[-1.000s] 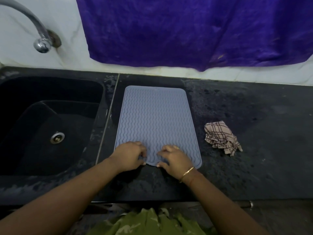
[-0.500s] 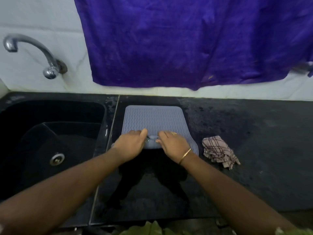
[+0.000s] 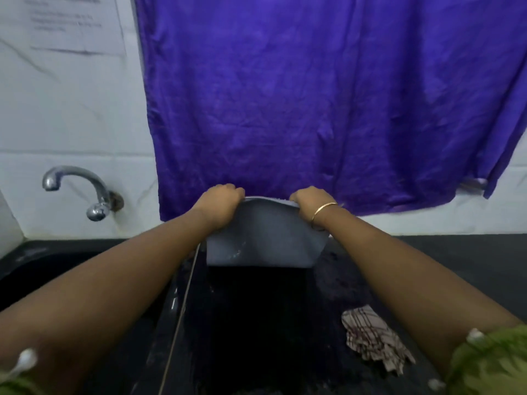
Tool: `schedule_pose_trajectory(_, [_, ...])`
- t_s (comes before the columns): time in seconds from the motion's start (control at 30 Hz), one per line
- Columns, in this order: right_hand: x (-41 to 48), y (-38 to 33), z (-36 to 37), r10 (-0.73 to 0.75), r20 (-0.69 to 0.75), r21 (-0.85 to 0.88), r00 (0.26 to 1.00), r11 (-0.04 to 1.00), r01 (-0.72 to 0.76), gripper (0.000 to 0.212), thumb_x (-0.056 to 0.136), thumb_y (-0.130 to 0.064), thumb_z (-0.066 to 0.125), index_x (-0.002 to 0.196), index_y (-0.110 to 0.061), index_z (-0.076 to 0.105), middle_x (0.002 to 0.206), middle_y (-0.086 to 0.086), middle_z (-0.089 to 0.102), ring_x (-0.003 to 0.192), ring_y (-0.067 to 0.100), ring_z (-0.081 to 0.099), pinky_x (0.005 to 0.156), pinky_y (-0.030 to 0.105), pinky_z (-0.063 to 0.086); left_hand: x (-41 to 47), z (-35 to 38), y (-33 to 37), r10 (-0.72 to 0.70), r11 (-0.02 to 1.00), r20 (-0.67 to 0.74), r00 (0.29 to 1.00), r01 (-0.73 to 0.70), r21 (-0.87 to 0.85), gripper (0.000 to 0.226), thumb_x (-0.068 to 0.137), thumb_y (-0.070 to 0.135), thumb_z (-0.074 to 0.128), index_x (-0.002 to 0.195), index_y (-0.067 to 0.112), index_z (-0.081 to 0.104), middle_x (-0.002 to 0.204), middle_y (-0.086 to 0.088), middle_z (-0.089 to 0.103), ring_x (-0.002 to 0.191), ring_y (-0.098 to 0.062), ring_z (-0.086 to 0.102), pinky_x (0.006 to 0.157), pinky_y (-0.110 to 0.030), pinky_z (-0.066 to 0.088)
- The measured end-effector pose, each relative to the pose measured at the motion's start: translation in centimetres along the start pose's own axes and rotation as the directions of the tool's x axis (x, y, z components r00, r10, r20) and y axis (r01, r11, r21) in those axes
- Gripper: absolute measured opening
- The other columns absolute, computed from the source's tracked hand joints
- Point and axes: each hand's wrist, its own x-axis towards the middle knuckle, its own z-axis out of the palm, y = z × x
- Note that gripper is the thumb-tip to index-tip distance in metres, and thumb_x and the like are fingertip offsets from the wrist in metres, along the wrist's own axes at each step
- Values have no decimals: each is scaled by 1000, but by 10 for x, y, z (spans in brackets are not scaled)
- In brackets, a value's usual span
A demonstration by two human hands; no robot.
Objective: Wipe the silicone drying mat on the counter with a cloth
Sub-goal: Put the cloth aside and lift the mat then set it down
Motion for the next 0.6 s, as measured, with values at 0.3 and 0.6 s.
schedule_pose_trajectory(0.3, [16, 1, -93, 49, -557, -97, 829, 988, -124, 32, 87, -2, 44, 116, -12, 54, 110, 13, 63, 97, 37, 62, 71, 38, 47, 38, -71, -38, -195, 981, -569, 799, 153, -121, 26, 78, -11, 57, 101, -2, 66, 110, -19, 53, 96, -39, 50, 75, -46, 49])
schedule_pose_trajectory(0.6, [14, -8, -70, 181, -614, 210, 768, 976, -62, 37, 78, -2, 48, 109, -17, 61, 108, 7, 67, 95, 35, 63, 72, 37, 48, 32, -53, -39, -269, 961, -453, 850, 201, -192, 26, 82, -8, 51, 102, 7, 58, 95, -13, 64, 84, -31, 60, 70, -43, 54])
